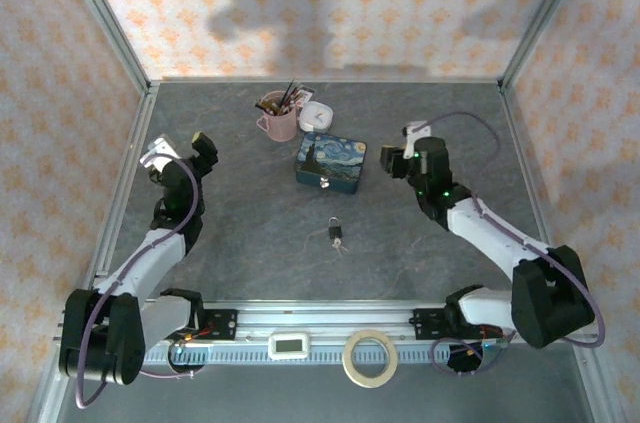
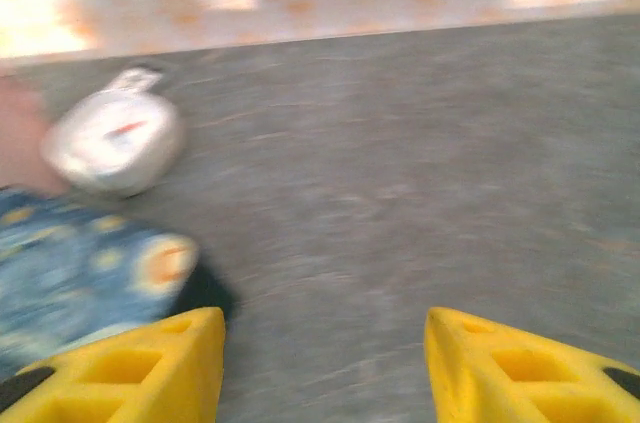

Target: Unlock the padlock with the key

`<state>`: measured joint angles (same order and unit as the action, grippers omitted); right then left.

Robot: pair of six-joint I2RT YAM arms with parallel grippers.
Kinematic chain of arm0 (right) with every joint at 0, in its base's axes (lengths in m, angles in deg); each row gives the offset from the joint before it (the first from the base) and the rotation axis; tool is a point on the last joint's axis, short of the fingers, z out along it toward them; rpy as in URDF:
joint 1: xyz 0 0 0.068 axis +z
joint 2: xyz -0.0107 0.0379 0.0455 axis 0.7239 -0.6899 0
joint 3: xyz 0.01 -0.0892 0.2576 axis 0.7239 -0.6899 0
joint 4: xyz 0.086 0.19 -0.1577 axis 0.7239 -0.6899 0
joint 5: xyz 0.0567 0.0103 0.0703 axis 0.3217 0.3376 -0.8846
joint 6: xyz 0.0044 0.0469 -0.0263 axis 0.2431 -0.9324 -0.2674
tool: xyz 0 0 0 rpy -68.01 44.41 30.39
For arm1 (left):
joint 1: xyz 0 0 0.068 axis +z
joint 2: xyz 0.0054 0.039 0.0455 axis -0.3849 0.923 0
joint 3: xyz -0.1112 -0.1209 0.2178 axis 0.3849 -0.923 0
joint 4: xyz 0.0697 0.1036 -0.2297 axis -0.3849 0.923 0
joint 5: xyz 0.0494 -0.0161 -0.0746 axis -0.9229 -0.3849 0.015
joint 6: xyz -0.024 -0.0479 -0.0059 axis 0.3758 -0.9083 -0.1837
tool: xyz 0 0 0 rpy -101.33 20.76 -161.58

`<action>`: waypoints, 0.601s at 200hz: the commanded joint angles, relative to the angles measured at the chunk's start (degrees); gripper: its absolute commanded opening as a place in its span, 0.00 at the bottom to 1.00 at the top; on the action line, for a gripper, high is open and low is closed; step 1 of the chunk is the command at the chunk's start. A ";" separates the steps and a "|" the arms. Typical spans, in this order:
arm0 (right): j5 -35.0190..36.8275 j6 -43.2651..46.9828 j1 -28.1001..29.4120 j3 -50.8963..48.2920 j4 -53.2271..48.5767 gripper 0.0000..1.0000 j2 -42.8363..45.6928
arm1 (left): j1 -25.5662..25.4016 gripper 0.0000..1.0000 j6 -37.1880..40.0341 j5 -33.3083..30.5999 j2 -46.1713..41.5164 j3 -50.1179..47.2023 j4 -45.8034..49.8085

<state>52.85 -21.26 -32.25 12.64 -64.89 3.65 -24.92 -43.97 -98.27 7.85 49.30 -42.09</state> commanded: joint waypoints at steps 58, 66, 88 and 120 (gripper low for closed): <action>8.93 5.25 -8.52 -8.09 29.50 0.54 -12.48 | 0.38 0.99 10.39 -3.96 10.14 -4.49 -15.23; 8.07 4.60 -9.15 -7.31 26.91 0.54 -12.71 | 0.39 0.99 11.16 -3.38 11.03 -5.16 -17.11; 6.66 5.04 -9.50 -11.70 34.88 0.53 -13.60 | 0.35 0.99 13.38 -1.75 13.21 -6.30 -20.50; 6.81 4.68 -9.65 -18.19 44.38 0.58 -12.62 | 0.49 0.99 18.62 4.42 17.17 -12.69 -37.01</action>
<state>58.89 -17.37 -41.61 -2.22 -30.83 -9.42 -24.83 -30.92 -99.40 22.80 40.98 -63.99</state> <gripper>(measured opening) 0.545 0.989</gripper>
